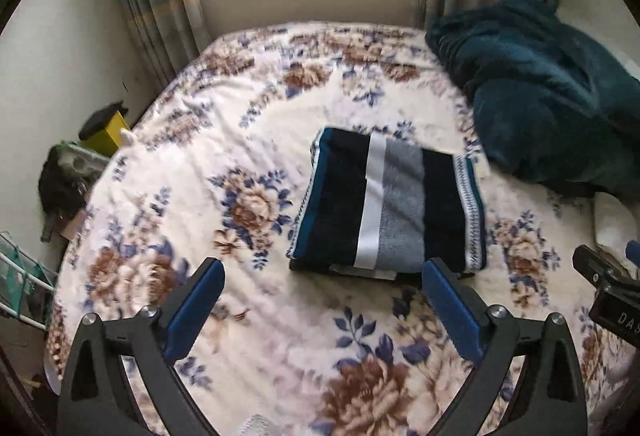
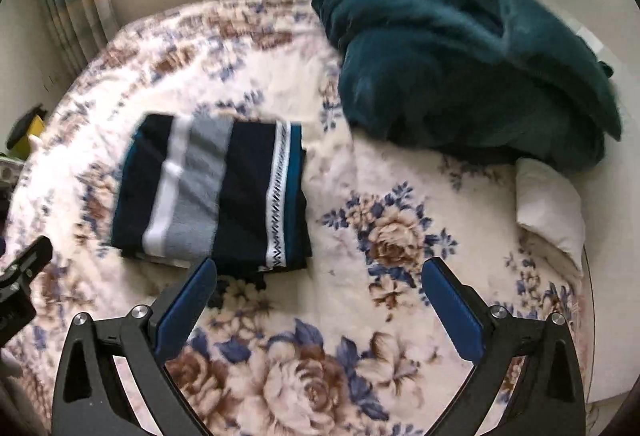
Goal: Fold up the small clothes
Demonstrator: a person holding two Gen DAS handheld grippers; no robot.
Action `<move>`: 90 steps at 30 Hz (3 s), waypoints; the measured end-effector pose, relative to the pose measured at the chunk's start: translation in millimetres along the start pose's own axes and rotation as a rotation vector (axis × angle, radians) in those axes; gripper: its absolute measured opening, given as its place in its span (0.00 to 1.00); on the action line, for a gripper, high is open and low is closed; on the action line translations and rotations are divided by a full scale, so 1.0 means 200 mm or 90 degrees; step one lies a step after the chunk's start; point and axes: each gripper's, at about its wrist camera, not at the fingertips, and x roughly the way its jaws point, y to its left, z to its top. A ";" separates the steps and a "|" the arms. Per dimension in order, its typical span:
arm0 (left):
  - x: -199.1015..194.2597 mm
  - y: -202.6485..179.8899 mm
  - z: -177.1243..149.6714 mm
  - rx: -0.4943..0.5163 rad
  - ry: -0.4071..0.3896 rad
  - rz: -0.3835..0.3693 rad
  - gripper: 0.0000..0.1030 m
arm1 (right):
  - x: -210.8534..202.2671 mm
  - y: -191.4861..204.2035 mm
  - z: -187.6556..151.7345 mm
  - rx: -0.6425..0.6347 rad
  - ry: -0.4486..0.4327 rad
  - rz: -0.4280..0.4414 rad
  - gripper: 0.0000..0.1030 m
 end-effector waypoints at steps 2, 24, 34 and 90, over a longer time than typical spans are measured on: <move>-0.15 0.01 -0.02 0.001 -0.008 -0.006 0.98 | -0.19 -0.02 -0.02 -0.001 -0.016 0.006 1.00; -1.53 0.09 -0.20 0.030 -0.111 -0.036 0.98 | -2.02 -0.24 -0.40 0.015 -0.166 0.052 1.00; -1.68 0.07 -0.27 0.037 -0.126 -0.052 0.98 | -2.36 -0.30 -0.58 0.028 -0.188 0.037 1.00; -1.87 0.11 -0.34 -0.009 -0.163 -0.015 1.00 | -2.43 -0.34 -0.59 0.005 -0.213 0.079 1.00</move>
